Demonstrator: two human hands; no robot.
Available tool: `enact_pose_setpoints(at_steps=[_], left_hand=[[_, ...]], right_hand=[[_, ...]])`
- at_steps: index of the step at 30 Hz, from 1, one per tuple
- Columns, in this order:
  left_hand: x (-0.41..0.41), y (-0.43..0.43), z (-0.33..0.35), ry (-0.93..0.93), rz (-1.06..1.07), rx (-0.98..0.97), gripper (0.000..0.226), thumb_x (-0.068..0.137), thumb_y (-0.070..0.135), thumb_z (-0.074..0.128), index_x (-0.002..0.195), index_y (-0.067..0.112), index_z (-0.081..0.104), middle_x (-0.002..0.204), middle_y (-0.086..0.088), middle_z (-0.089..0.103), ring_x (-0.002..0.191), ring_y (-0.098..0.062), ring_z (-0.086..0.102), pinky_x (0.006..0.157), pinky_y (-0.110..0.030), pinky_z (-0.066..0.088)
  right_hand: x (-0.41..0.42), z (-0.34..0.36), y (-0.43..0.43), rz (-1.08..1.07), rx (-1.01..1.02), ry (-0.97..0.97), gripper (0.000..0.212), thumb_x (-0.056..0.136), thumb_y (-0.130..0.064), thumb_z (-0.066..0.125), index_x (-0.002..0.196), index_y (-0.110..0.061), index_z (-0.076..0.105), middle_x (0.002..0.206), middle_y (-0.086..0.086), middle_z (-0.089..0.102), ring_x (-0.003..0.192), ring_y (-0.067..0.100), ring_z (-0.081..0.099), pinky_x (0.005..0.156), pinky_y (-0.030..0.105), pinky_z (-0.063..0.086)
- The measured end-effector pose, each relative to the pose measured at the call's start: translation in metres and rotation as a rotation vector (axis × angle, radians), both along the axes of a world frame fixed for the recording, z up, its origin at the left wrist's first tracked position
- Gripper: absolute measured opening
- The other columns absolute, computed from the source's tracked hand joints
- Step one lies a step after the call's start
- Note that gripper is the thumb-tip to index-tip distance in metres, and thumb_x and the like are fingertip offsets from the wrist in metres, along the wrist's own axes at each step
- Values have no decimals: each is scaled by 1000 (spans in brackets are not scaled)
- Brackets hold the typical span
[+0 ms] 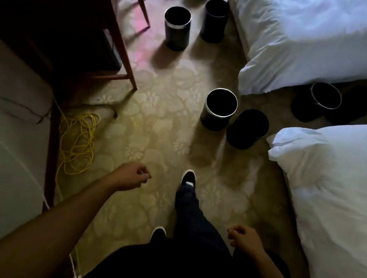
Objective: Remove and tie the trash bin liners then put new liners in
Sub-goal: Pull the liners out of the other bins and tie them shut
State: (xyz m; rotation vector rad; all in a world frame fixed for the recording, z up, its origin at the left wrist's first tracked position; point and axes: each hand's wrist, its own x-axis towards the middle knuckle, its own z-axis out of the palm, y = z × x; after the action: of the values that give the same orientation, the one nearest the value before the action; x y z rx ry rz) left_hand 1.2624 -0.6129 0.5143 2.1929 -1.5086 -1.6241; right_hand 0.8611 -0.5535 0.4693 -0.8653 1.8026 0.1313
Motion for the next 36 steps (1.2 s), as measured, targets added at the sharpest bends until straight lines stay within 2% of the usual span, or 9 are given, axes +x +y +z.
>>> enact_pose_setpoints(at_steps=[4, 10, 16, 20, 23, 26, 30, 33, 36], left_hand=[[15, -111, 1, -18, 19, -30, 15, 100, 21, 55, 103, 16, 69, 94, -4, 72, 81, -20, 70, 64, -29, 49], [61, -214, 2, -69, 160, 15, 14, 99, 19, 55, 94, 17, 69, 89, -4, 71, 73, -19, 66, 57, -26, 46], [113, -274, 6, -110, 302, 93, 14, 99, 8, 54, 97, 3, 66, 80, -6, 64, 62, -13, 55, 48, -17, 41], [158, -313, -7, -116, 364, 158, 13, 100, 11, 56, 95, 3, 66, 81, -8, 65, 64, -16, 58, 52, -22, 43], [187, -357, -21, -98, 383, 212, 12, 100, 12, 58, 94, 3, 64, 79, -8, 64, 62, -16, 57, 51, -20, 42], [213, -422, -32, -56, 343, 234, 13, 100, 8, 55, 93, 3, 65, 83, -10, 65, 64, -16, 56, 56, -23, 44], [243, -539, -26, -51, 251, 219, 16, 100, 14, 55, 97, 5, 69, 85, -10, 69, 64, -15, 59, 55, -23, 44], [261, -641, -15, -71, 147, 157, 15, 99, 20, 58, 89, 15, 68, 79, -4, 70, 60, -13, 60, 54, -23, 47], [271, -744, -7, -43, 66, 98, 14, 100, 20, 59, 95, 13, 70, 81, -3, 71, 64, -13, 63, 51, -16, 46]], right_hand=[[5, -16, -85, 21, 50, -11, 16, 95, -7, 61, 81, 0, 63, 82, 16, 63, 68, 21, 58, 55, 25, 45], [43, -13, -272, 121, 1, -81, 14, 100, -19, 60, 96, -8, 68, 96, 14, 71, 78, 21, 67, 63, 30, 47], [147, 34, -468, 282, -223, -230, 8, 96, -10, 63, 92, -13, 70, 83, 4, 70, 72, 17, 66, 61, 22, 47], [218, 53, -583, 344, -267, -342, 10, 96, -10, 63, 102, -8, 71, 92, 7, 72, 80, 19, 68, 71, 28, 53], [262, 60, -659, 336, -257, -383, 13, 100, -12, 59, 108, -8, 68, 100, 9, 73, 87, 24, 69, 82, 39, 56], [288, 60, -722, 345, -260, -337, 14, 101, -12, 58, 109, -8, 68, 100, 9, 72, 90, 25, 70, 85, 39, 57], [284, 46, -777, 344, -202, -188, 11, 99, -13, 60, 102, -7, 69, 94, 9, 71, 86, 21, 69, 69, 24, 54], [263, 32, -808, 299, -103, -94, 15, 98, -20, 62, 92, -8, 71, 88, 13, 72, 86, 28, 70, 76, 37, 57], [245, 21, -837, 229, 3, -68, 12, 99, -23, 61, 94, -15, 70, 92, 7, 72, 88, 21, 70, 76, 32, 55]])
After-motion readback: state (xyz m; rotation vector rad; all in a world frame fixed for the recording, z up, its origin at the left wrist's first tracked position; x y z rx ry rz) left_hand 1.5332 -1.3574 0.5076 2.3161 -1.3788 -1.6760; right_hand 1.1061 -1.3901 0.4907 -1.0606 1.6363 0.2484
